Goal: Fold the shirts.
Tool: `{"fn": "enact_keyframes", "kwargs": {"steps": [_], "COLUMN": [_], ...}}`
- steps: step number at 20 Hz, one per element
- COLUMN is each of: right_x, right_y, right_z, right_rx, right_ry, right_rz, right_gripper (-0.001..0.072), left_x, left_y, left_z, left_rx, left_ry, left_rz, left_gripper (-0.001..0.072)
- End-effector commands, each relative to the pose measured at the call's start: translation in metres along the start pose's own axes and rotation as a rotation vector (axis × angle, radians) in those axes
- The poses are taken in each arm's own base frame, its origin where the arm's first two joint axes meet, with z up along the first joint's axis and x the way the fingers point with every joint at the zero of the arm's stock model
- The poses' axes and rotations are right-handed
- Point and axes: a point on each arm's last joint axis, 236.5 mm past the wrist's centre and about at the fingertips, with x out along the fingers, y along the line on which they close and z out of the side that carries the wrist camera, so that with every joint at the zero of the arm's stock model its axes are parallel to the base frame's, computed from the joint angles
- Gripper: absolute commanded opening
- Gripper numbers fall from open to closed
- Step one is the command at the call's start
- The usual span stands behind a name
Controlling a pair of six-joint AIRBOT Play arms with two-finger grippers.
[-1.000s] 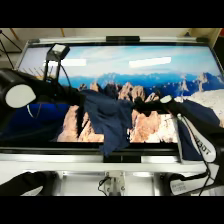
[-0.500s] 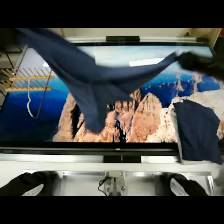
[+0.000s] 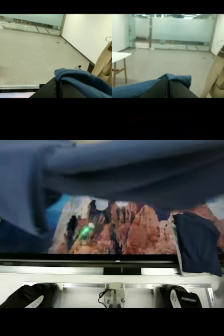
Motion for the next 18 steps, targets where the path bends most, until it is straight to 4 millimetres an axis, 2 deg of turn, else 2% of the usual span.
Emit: {"fn": "enact_keyframes", "kwargs": {"steps": [1,3,6,8,11,13,15,18], "right_x": [-0.014,0.004,0.041,0.072,0.119,0.150,0.179,0.199], "right_y": [-0.018,-0.026,-0.035,-0.040,-0.050,-0.044,-0.026,0.003], "right_z": [-0.001,-0.032,-0.108,-0.176,-0.290,-0.357,-0.411,-0.483], "right_rx": [-0.071,-0.082,-0.059,-0.016,0.071,0.174,0.332,0.579], "right_ry": [0.025,0.137,0.392,0.576,0.815,0.906,0.944,1.018], "right_rz": [-0.089,-0.099,-0.077,-0.060,-0.054,-0.029,0.016,0.063], "right_gripper": [0.0074,0.0074,0.0075,0.0074,0.0074,0.0074,0.0074,0.0074], "left_x": [-0.002,0.011,0.048,0.074,0.101,0.112,0.124,0.139], "left_y": [0.017,0.030,0.046,0.065,0.116,0.151,0.178,0.193], "left_z": [-0.005,-0.032,-0.102,-0.157,-0.257,-0.318,-0.364,-0.426], "left_rx": [0.054,0.081,0.141,0.231,0.281,0.264,0.228,0.175], "left_ry": [0.020,0.116,0.321,0.456,0.702,0.838,0.931,1.056], "left_rz": [0.069,0.128,0.205,0.276,0.421,0.503,0.549,0.550], "left_gripper": [0.0030,0.0029,0.0029,0.0029,0.0029,0.0029,0.0030,0.0030]}}
